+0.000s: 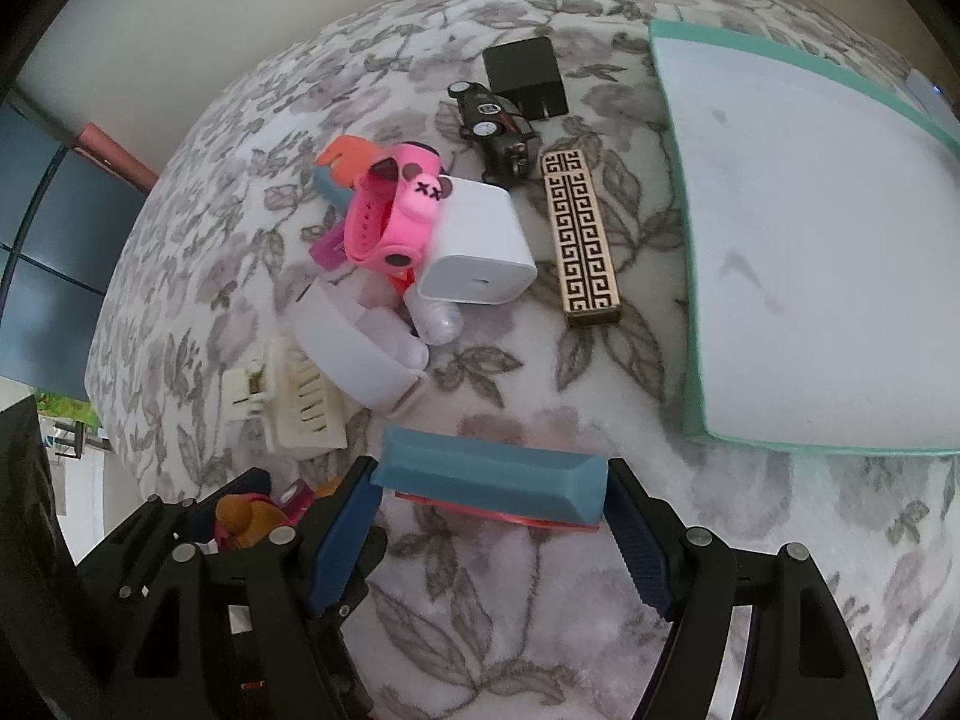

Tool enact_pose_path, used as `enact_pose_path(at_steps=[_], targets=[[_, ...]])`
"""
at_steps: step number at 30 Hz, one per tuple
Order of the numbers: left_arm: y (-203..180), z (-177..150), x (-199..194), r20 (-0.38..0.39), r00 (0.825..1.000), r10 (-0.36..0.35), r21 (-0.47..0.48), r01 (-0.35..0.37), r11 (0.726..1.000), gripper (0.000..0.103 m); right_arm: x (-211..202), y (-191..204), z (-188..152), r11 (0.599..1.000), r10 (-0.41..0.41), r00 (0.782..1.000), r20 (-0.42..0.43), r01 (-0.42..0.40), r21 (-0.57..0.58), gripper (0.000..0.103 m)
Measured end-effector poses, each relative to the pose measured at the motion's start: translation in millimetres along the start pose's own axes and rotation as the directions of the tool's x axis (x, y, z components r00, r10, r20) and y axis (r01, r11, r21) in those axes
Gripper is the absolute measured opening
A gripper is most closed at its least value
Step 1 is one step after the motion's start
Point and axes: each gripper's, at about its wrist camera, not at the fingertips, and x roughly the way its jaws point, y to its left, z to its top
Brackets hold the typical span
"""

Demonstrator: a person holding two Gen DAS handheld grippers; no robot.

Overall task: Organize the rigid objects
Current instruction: 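Grasp the blue-and-coral stapler with the right tool while the left tool grasps the puppy figure, then carry both toys over the teal tray and open both tools to drop them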

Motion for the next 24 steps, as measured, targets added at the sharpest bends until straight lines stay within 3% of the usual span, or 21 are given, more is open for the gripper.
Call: enact_pose_path(at_steps=[12, 24], targets=[[-9, -5, -25, 0.027, 1.000, 0.010, 0.004, -0.010, 1.000, 0.075, -21, -10, 0, 1.000, 0.014, 0.999, 0.043, -0.014, 0.019, 0.077], [-17, 30, -58, 0.066, 0.997, 0.042, 0.027, -0.043, 0.999, 0.075, -59, -38, 12, 0.990, 0.071, 0.983, 0.172, -0.090, 0.108, 0.077]])
